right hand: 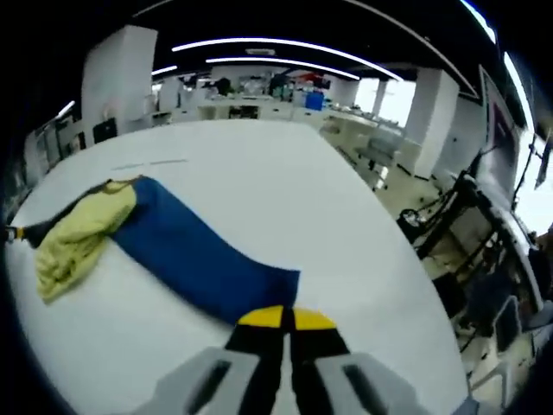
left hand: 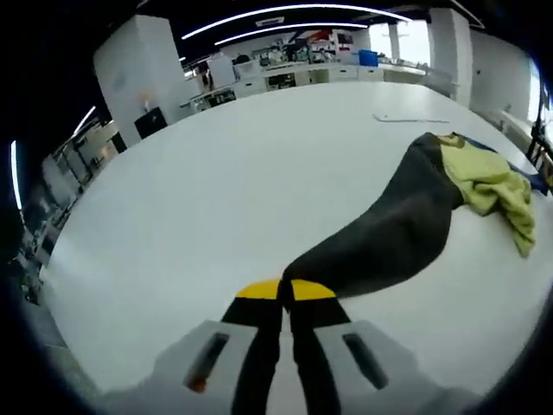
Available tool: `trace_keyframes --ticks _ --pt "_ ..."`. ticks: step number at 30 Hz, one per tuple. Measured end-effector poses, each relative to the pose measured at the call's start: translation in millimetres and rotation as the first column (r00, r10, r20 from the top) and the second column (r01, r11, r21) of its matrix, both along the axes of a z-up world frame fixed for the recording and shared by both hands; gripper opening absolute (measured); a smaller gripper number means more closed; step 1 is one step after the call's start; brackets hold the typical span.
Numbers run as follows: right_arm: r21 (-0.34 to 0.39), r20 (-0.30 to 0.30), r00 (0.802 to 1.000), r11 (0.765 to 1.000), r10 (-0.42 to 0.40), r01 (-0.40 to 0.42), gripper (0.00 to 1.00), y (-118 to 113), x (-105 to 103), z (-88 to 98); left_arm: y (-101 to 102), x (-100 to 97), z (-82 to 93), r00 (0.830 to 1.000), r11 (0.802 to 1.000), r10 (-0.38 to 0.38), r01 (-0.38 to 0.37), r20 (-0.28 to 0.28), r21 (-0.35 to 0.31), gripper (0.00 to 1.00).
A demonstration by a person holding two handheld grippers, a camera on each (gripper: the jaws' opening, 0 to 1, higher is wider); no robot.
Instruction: Fold the garment on the visible template until the final outline fits inside the template.
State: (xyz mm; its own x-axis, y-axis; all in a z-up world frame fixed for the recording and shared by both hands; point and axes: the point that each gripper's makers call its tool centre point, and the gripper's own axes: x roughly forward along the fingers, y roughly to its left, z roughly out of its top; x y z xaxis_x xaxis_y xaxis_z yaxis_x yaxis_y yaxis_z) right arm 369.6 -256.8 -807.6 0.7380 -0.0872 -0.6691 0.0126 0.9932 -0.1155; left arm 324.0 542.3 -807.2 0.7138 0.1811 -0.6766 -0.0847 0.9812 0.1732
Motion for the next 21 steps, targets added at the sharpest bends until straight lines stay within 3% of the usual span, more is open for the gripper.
trace_keyframes --ticks 15,18,21 --pt "-0.026 -0.030 0.999 0.999 0.027 -0.028 0.00 -15.4 22.7 -11.3 -0.1 4.9 -3.2 1.000 0.999 -0.012 0.013 -0.023 0.047 0.00" --pt "-0.015 -0.024 0.999 0.999 0.040 -0.041 0.00 -15.6 25.1 -10.7 7.2 7.3 -5.3 1.000 1.000 0.019 -0.019 -0.016 0.017 0.00" --pt "-0.065 -0.058 0.995 0.994 0.082 -0.085 0.01 -15.6 20.0 -13.9 6.6 2.9 -3.7 1.000 0.999 0.017 -0.016 -0.015 0.032 0.05"
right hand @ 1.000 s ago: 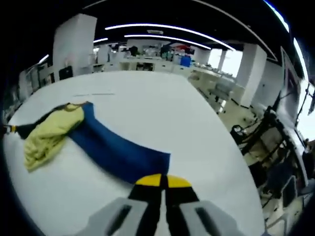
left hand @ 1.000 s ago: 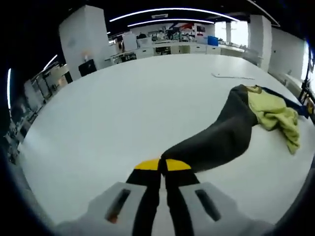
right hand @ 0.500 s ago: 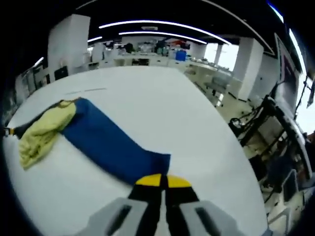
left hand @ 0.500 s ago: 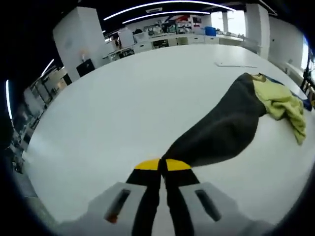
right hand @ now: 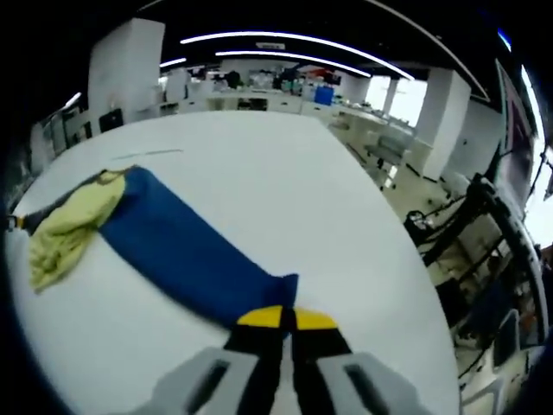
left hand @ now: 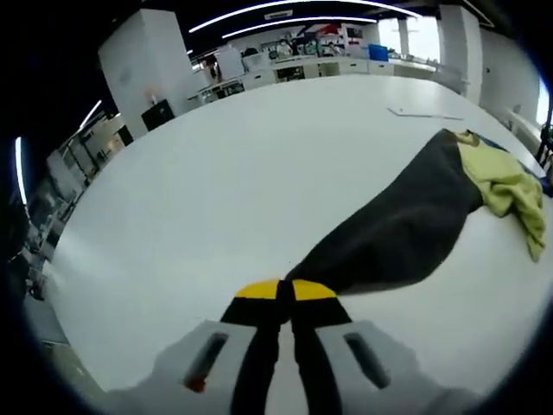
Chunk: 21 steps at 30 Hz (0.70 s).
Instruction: Fold the garment on the visible template until the final outline fits inside the template.
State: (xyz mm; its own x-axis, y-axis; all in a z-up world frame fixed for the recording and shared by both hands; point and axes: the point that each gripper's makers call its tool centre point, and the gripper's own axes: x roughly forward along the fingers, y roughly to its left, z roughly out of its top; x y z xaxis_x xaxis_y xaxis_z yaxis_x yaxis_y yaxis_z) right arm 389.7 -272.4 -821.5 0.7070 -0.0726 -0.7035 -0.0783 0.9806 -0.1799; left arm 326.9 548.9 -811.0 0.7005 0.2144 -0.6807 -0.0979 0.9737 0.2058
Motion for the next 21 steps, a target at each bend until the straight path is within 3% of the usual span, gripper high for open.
trace_keyframes --ticks 4,6,8,12,19,21 --pt "0.024 0.029 1.000 1.000 0.011 -0.012 0.24 7.0 1.2 3.3 -10.7 1.9 2.0 0.999 0.999 -0.034 0.034 0.020 -0.009 0.31" --pt "0.033 0.045 0.999 0.999 0.012 -0.014 0.35 11.1 1.7 6.2 -17.2 3.7 2.9 0.998 0.998 -0.046 0.047 0.040 -0.029 0.39" --pt "0.061 0.062 0.997 0.997 0.041 -0.045 0.40 17.4 5.3 7.8 -21.7 3.9 3.8 0.997 0.998 -0.057 0.058 0.044 -0.033 0.47" --pt "0.101 0.115 0.987 0.988 0.109 -0.121 0.61 37.0 15.7 17.6 -39.2 8.2 12.1 0.991 0.993 -0.108 0.112 0.083 -0.040 0.66" --pt "0.195 0.147 0.968 0.953 0.203 -0.230 0.72 82.3 20.8 28.8 -53.2 3.7 13.6 0.983 0.983 -0.156 0.164 0.099 -0.082 0.91" --pt "0.213 0.156 0.960 0.941 0.232 -0.262 0.75 94.9 21.9 28.9 -63.3 -1.5 15.3 0.978 0.977 -0.181 0.191 0.107 -0.090 0.93"
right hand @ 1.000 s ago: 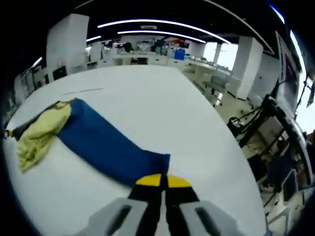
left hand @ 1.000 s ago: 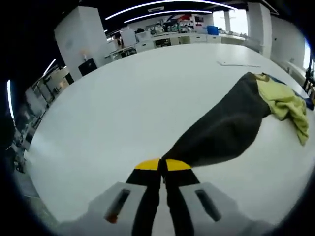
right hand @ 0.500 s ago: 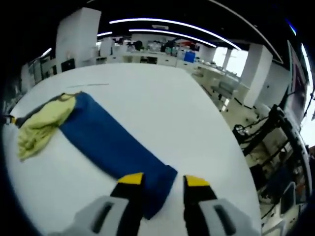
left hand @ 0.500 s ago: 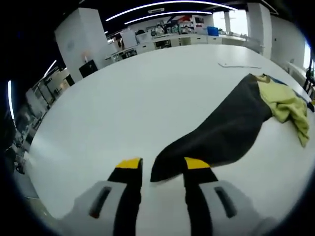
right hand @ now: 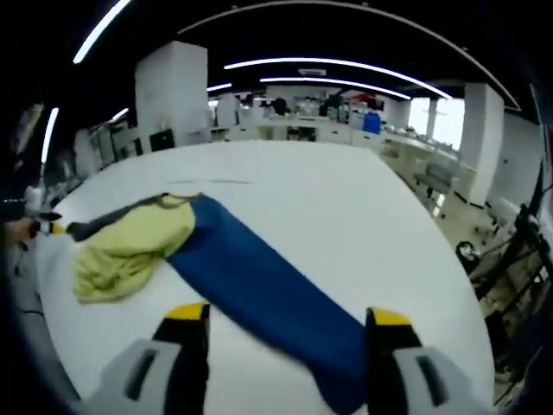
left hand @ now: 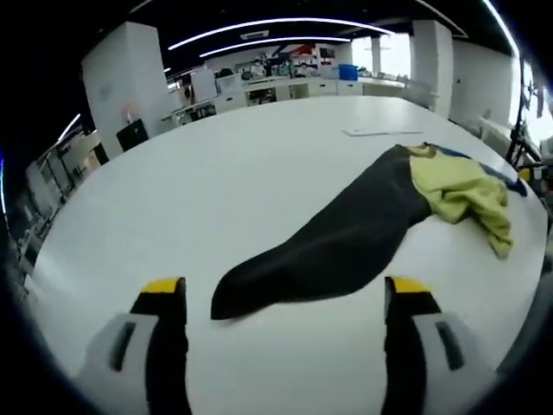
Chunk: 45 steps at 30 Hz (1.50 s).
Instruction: Fold the garment on the visible template until the final outline fits inside the template.
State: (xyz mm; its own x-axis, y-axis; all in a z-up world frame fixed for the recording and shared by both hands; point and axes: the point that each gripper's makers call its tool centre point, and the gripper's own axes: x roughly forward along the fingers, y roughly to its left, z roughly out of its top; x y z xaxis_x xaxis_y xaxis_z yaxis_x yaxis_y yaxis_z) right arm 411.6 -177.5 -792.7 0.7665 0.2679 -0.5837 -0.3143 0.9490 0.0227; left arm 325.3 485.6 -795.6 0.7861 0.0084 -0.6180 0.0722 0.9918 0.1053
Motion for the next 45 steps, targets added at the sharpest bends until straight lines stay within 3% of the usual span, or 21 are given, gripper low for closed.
trace_keyframes --ticks 4,7,18,30,38,45 --pt "0.044 -0.002 0.997 0.996 0.078 -0.077 0.82 30.2 0.8 3.6 -11.8 -9.6 6.4 0.999 0.999 -0.028 0.029 0.015 -0.015 0.99" --pt "0.087 0.002 0.991 0.987 0.136 -0.135 0.84 59.8 -2.7 10.0 -19.1 -6.3 7.7 0.998 0.998 -0.053 0.053 0.025 -0.021 0.99" --pt "0.161 0.002 0.955 0.942 0.297 -0.293 0.82 147.0 -21.5 30.0 -54.7 -25.1 14.8 0.988 0.987 -0.139 0.144 0.061 -0.073 0.99" --pt "0.115 -0.006 0.866 0.861 0.499 -0.496 0.77 233.8 -52.6 37.6 -84.9 -43.4 8.6 0.968 0.967 -0.247 0.249 0.036 -0.058 0.99" --pt "0.120 -0.057 0.797 0.797 0.601 -0.592 0.72 281.1 -80.2 22.1 -121.5 -61.3 1.6 0.950 0.945 -0.313 0.313 0.014 -0.094 0.99" --pt "0.104 -0.075 0.784 0.787 0.616 -0.608 0.57 312.0 -97.9 9.1 -145.1 -70.6 3.9 0.945 0.938 -0.328 0.327 0.016 -0.112 0.99"
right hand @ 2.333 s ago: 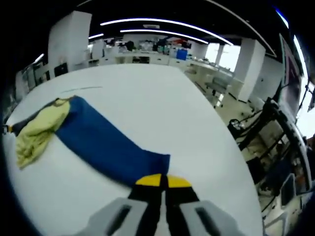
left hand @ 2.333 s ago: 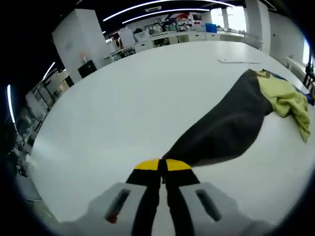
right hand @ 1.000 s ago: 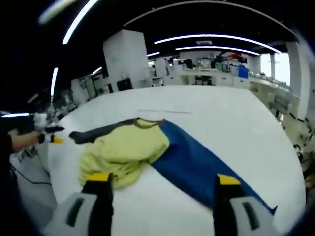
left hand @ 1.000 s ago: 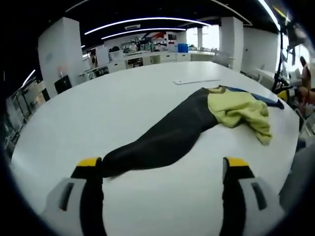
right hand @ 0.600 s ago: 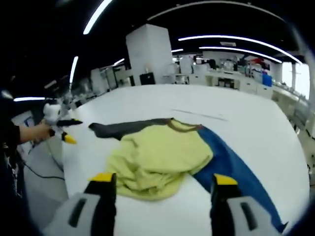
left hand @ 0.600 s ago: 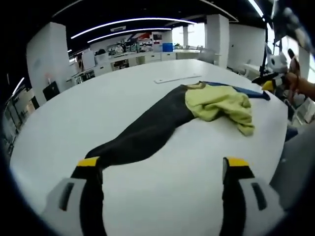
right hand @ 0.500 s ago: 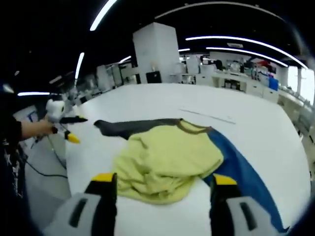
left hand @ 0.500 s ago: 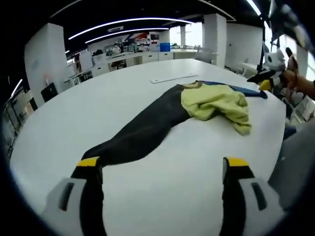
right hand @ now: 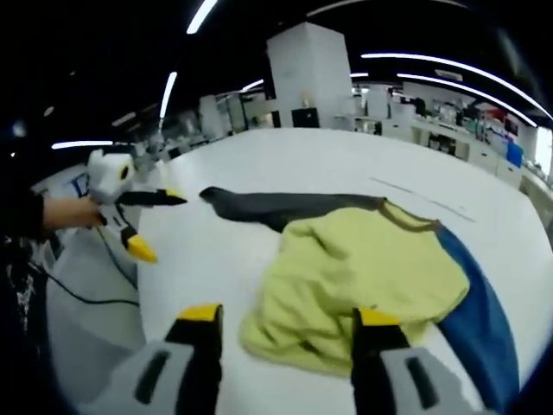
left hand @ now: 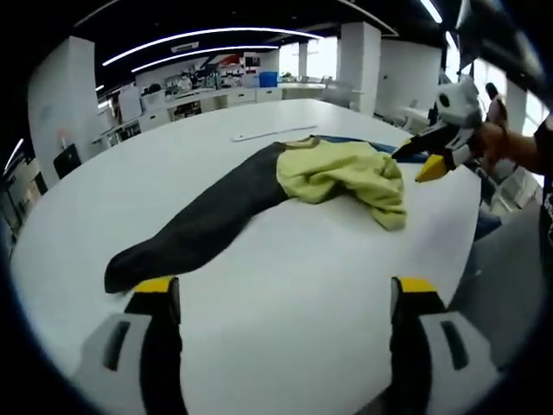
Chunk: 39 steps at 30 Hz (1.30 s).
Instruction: Fold the garment on the visible template until the final outline fits inside the template.
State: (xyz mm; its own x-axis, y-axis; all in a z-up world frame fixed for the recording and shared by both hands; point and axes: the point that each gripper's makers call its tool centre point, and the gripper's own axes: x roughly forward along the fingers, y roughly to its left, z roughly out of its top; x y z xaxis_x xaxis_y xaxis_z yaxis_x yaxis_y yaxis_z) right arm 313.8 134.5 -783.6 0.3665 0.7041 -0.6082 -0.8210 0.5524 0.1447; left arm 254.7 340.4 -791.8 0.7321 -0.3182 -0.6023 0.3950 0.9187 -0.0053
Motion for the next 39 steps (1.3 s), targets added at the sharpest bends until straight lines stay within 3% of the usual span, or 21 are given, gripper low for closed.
trace_keyframes --ticks 5,11,14,18,21,23,26,28,30,33,37,39 --pt "-0.043 0.007 1.000 0.999 0.000 0.001 0.46 15.5 -0.3 -16.1 -10.9 -3.9 -0.2 1.000 1.000 -0.002 0.002 -0.003 -0.022 0.99" --pt "-0.150 0.047 0.999 0.988 -0.023 0.030 0.36 24.6 3.4 -36.2 -20.4 -6.8 2.8 1.000 1.000 -0.012 0.012 0.005 -0.015 0.96" --pt "-0.226 0.071 0.997 0.973 -0.034 0.049 0.34 25.0 4.1 -50.7 -20.7 -8.0 1.3 1.000 1.000 -0.024 0.024 0.002 -0.002 0.95" --pt "-0.250 0.085 0.995 0.966 -0.053 0.073 0.32 29.8 5.0 -62.5 -23.3 -12.1 0.1 0.999 0.999 -0.039 0.039 -0.001 0.017 0.94" --pt "-0.278 0.091 0.994 0.958 -0.053 0.077 0.24 25.8 7.6 -69.2 -30.3 -15.6 0.6 0.999 0.999 -0.042 0.042 -0.008 0.023 0.94" --pt "-0.257 0.092 0.994 0.963 -0.057 0.079 0.21 26.4 10.7 -66.9 -30.0 -13.7 0.8 0.999 0.999 -0.043 0.043 -0.009 0.024 0.93" --pt "-0.268 0.100 0.994 0.960 -0.054 0.079 0.04 19.6 14.8 -66.9 -29.3 -12.0 1.5 0.999 0.999 -0.043 0.043 -0.004 0.026 0.91" --pt "-0.196 0.030 0.995 0.976 -0.091 0.095 0.00 21.5 14.3 -64.3 -29.0 -10.1 2.2 0.999 0.998 -0.047 0.047 0.002 0.030 0.90" --pt "-0.155 0.000 0.997 0.985 -0.074 0.073 0.00 20.2 13.3 -59.1 -30.3 -8.9 2.6 0.999 0.998 -0.053 0.053 0.003 0.032 0.89" --pt "0.006 -0.090 0.995 0.999 -0.040 0.040 0.00 27.9 6.8 -42.9 -32.1 -8.2 3.3 0.998 0.997 -0.068 0.068 0.009 0.037 0.88" --pt "0.169 -0.193 0.981 0.983 -0.031 0.065 0.00 25.5 4.4 -23.0 -36.1 -5.9 3.7 0.996 0.995 -0.093 0.093 0.009 0.034 0.84" --pt "0.205 -0.212 0.976 0.975 -0.040 0.085 0.00 19.6 4.5 -14.8 -40.0 -6.2 5.4 0.995 0.995 -0.102 0.101 0.011 0.026 0.83"
